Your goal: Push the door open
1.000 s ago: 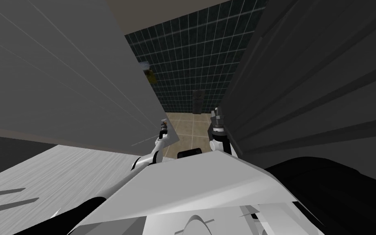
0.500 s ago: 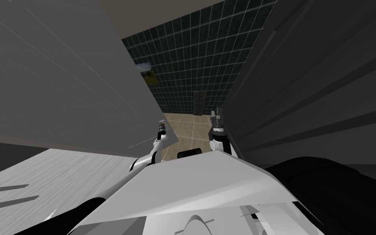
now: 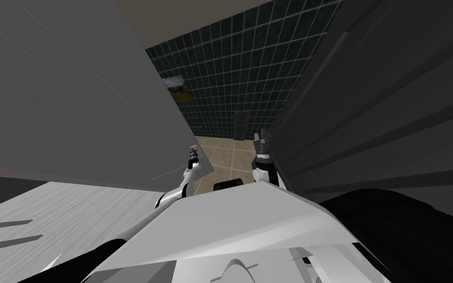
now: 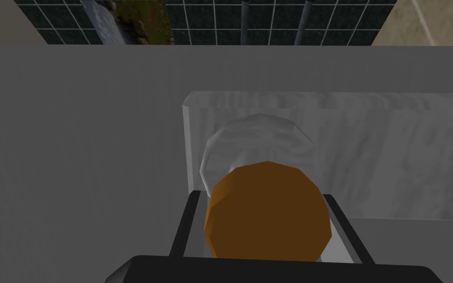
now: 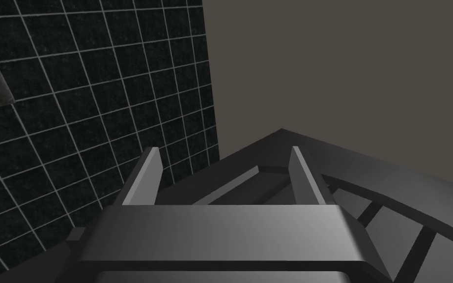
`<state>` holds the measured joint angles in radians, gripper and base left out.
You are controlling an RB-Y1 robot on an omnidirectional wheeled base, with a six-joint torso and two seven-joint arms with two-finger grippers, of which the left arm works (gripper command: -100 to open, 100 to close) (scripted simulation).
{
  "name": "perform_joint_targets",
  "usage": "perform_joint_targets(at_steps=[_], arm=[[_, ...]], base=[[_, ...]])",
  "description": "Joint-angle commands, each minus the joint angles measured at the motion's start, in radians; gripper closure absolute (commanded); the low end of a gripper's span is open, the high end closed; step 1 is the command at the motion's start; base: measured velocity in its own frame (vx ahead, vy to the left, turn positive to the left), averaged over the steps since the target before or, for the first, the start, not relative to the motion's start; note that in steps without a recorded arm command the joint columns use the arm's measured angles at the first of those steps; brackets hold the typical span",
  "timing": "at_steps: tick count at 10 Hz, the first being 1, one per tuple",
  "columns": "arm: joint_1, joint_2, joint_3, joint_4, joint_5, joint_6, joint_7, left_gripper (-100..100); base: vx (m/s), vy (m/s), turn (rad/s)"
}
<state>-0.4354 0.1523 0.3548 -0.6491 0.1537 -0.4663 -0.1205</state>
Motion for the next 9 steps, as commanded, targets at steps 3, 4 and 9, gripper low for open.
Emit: perform_joint_targets(at_steps=[3, 4, 9], arm=[[-0.010, 0.020, 0.032, 0.010, 0.012, -0.007, -0.008, 100], [-0.010, 0.023, 0.040, 0.011, 0.015, -0.007, -0.011, 100], [-0.006, 0.040, 0.071, 0.015, 0.026, -0.009, -0.020, 100]], base=[[0.182, -0.062, 0.053], [0.183, -0.074, 0.050], [0.146, -0.049, 0.048]])
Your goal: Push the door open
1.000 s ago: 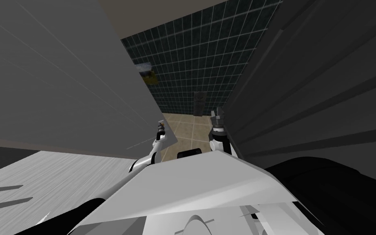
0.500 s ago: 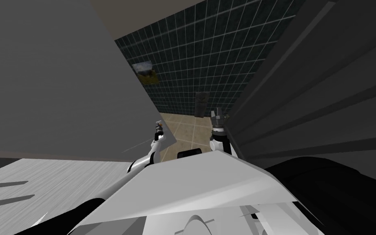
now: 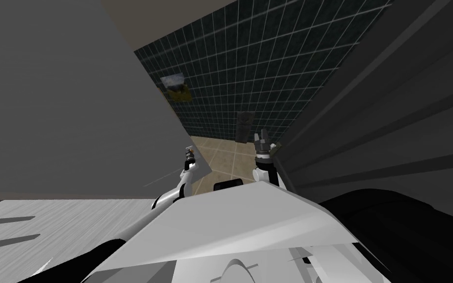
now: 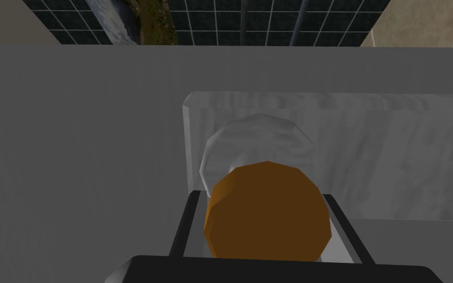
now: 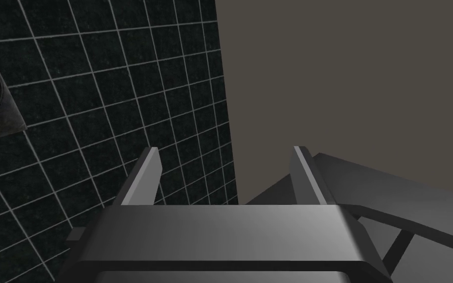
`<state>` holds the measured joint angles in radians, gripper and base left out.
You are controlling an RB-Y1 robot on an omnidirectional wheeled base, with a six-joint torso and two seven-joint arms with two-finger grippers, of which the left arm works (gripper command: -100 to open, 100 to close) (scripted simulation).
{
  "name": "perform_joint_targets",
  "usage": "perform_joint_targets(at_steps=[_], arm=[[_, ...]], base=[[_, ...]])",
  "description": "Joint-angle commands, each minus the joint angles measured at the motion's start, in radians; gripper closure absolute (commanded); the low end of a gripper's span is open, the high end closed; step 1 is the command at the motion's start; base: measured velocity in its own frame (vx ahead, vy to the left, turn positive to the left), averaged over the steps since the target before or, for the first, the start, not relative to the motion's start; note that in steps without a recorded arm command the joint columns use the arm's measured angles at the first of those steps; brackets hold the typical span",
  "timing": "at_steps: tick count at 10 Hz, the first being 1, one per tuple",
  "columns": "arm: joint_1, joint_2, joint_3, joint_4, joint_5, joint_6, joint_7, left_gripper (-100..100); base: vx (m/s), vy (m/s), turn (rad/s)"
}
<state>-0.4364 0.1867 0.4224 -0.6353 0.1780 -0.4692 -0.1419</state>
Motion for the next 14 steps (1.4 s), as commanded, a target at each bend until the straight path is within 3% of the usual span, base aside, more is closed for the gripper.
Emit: perform_joint_targets(at_steps=[1, 14], arm=[[-0.003, 0.010, 0.013, 0.002, 0.005, -0.006, -0.002, 100], [0.019, 0.059, 0.136, 0.014, 0.048, -0.015, -0.049, 100]], base=[[0.168, -0.012, 0.047], [0.187, -0.038, 0.051]])
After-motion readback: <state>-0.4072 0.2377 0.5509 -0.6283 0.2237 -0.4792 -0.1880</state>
